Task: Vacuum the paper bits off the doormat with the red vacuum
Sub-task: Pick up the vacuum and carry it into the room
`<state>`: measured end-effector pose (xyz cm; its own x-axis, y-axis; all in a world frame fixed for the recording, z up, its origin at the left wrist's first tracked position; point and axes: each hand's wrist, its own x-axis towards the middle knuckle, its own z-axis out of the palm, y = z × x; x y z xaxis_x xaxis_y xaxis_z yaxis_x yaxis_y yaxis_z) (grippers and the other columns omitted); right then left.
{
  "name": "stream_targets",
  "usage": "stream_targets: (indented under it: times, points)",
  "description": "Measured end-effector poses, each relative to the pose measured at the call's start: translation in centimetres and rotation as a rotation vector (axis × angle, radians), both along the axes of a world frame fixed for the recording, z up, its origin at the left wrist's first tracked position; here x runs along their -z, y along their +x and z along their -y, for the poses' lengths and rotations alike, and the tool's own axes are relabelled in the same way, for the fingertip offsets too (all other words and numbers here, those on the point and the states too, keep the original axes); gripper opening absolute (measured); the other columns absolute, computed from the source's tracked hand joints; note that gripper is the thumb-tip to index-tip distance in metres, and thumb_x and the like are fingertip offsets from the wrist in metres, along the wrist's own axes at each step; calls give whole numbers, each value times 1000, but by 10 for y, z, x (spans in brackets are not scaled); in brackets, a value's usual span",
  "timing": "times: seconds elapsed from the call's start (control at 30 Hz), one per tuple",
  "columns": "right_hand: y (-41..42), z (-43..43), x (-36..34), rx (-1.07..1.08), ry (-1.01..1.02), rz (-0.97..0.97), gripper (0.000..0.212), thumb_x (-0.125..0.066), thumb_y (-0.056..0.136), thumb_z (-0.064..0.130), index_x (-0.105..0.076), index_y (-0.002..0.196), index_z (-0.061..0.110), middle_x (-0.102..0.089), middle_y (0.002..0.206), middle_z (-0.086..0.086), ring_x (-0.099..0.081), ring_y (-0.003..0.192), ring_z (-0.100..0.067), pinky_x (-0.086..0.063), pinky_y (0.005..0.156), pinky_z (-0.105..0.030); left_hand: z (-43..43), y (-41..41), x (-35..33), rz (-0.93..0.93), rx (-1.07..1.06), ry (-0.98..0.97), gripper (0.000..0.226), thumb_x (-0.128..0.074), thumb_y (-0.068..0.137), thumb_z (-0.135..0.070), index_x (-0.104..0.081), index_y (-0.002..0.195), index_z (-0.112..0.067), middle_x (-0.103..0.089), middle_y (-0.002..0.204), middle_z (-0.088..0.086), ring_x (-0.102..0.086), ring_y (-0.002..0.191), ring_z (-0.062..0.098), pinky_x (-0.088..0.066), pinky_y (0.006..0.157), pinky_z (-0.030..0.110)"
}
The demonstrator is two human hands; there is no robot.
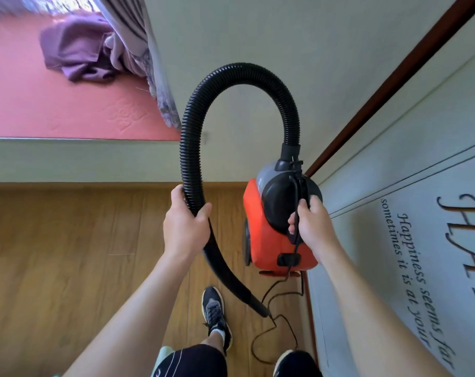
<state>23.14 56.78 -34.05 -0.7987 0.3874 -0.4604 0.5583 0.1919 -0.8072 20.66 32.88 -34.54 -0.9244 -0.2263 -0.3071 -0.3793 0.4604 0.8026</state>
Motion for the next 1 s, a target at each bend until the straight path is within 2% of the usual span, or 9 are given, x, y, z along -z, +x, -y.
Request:
stream_targets:
  times: [0.2, 0.37, 0.53, 0.77, 0.87, 1.0]
  points:
    - [1, 5, -32, -36, -42, -63, 22, -33, 109, 25, -51, 98, 19, -54, 73, -8, -52, 58, -17, -49, 55, -28, 1, 15, -31, -43, -40, 15, 47, -64, 96, -23, -41, 135, -29, -65, 96, -10, -65, 90, 11, -55, 80, 37]
    - [11, 3, -56, -89, -42, -129, 22, -35, 108, 28, -51, 93, 24, -56, 67, -4, -54, 58, -18, -51, 61, -35, -3, 35, -59, -109, -84, 30, 48, -65, 96, -22, -41, 137, -31, -65, 98, -9, -65, 90, 11, -54, 75, 32]
    - [36, -2, -82, -177, -54, -204, 23, -35, 106, 30, -52, 93, 23, -56, 65, -1, -54, 57, -18, -52, 62, -38, -11, 72, -87, -214, -134, 3, 43, -64, 95, -23, -45, 133, -30, -66, 96, -9, -66, 86, 12, -57, 74, 35]
    - [94, 7, -123, -241, -115, -370, 26, -37, 106, 21, -52, 85, 17, -51, 62, -4, -46, 47, -14, -42, 46, -29, -6, 150, -124, -315, -216, -19, 40, -66, 95, -24, -48, 129, -27, -66, 96, -7, -67, 86, 13, -60, 80, 44]
    - [117, 20, -140, -297, -131, -411, 26, -38, 106, 20, -53, 85, 15, -51, 61, -5, -45, 45, -14, -40, 43, -29, 2, 186, -138, -341, -267, -25, 40, -67, 94, -26, -48, 130, -26, -67, 97, -5, -68, 87, 16, -60, 80, 45]
    - [150, 39, -161, -375, -156, -438, 25, -39, 105, 20, -56, 88, 16, -51, 60, -5, -46, 46, -14, -40, 44, -29, 17, 234, -160, -388, -353, -33, 41, -69, 93, -26, -49, 128, -23, -68, 98, -3, -70, 89, 19, -60, 78, 39]
